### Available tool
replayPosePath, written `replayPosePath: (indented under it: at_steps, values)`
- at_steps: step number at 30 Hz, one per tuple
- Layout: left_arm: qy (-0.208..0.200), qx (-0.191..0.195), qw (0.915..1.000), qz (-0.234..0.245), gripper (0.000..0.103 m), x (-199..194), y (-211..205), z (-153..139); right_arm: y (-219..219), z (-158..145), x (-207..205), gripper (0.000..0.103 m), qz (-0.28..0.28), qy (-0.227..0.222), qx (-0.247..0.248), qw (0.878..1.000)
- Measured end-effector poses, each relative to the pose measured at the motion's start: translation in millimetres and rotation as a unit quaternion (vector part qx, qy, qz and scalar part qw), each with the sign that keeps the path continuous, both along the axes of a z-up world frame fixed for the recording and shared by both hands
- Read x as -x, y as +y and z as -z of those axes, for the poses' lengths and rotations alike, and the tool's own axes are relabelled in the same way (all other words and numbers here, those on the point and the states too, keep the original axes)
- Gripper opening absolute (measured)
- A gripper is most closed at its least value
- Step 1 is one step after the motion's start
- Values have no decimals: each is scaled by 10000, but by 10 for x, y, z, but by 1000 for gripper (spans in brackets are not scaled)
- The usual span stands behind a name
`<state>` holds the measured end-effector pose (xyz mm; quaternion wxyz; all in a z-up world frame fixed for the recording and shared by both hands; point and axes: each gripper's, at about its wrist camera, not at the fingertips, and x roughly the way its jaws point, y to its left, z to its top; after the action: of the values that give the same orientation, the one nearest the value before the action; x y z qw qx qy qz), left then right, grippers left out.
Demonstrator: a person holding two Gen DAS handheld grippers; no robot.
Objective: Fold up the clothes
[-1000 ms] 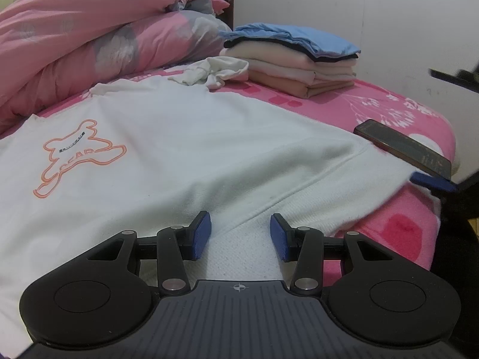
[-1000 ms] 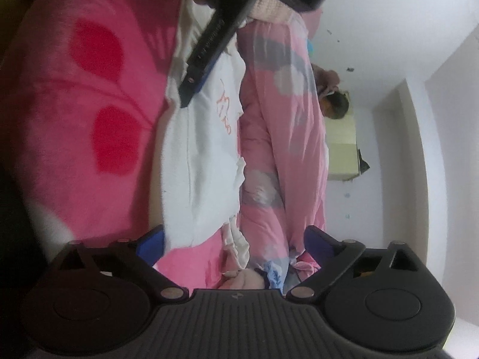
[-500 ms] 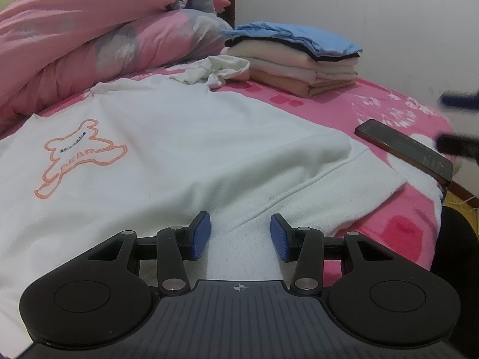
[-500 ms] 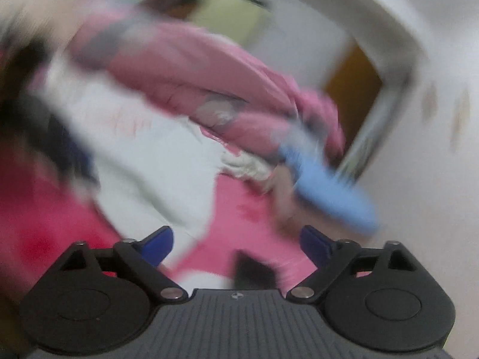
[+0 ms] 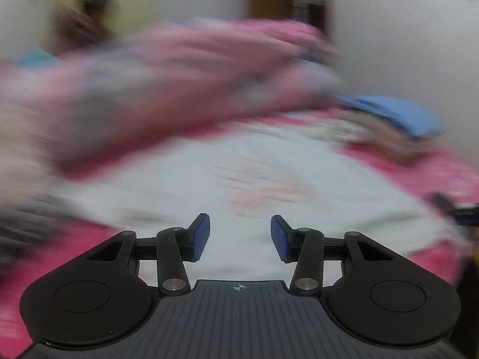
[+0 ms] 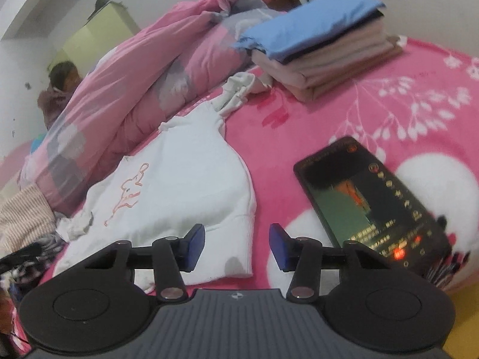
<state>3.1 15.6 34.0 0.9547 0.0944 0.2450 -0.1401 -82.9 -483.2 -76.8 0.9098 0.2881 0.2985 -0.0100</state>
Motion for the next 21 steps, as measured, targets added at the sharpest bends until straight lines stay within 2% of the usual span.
replayPosePath:
  at_steps: [2,5,8,10,12,14,16,18,21]
  values:
    - [-336,-420,9955,-786,45,118,479,-366,-22,20,10,50,22,-10,-94,10000]
    - [42,-274,9903,-1362,48,236,928,-501,-56,50,26,50,55,-26,-235,9997]
    - [441,-80,9809,-1895,48,352,1362,-610,-79,106,25,50,110,-13,-428,9990]
    - [1160,794,9770,-1607,48,364,1376,-222,-92,151,22,50,145,46,-575,9982]
    - [1939,1497,9612,-1269,47,332,1222,317,-108,183,18,50,183,125,-712,9972]
    - [2348,1884,9476,-1068,46,310,1035,746,-120,185,20,50,218,178,-805,9964]
    - [2587,2364,9324,-887,43,284,921,1037,-132,164,15,50,225,244,-885,9955]
    - [2633,2754,9211,-801,42,267,878,1168,-146,142,6,50,235,338,-986,9943]
    - [2694,2932,9147,-694,41,243,826,1261,-166,131,-9,51,244,476,-1160,9918]
